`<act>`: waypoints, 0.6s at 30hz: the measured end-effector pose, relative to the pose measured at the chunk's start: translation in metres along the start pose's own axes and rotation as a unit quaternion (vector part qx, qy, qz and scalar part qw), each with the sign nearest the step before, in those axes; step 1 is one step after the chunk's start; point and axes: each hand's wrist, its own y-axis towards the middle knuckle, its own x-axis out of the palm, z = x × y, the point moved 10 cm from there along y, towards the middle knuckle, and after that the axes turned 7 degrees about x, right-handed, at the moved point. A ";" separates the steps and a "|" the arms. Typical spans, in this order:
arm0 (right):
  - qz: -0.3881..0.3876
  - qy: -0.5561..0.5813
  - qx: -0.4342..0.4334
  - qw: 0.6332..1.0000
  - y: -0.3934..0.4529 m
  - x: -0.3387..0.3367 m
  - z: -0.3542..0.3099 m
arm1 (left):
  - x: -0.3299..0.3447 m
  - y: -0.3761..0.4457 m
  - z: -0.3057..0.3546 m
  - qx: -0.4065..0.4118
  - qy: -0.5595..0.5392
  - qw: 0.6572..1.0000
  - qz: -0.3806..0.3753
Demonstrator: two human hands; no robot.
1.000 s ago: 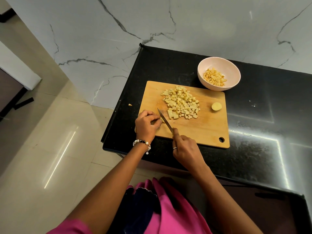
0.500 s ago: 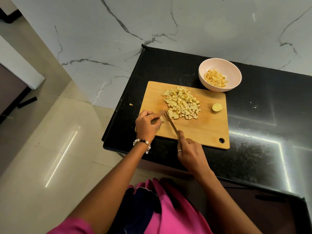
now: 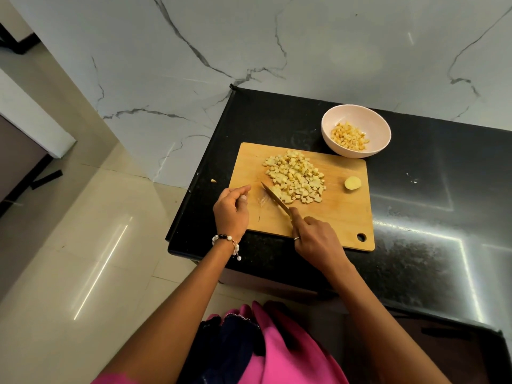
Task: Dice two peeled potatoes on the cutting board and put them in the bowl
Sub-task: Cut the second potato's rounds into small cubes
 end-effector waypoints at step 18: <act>0.183 -0.091 -0.044 0.978 0.001 -0.062 0.043 | 0.040 -0.009 0.057 0.183 0.112 0.972 -0.101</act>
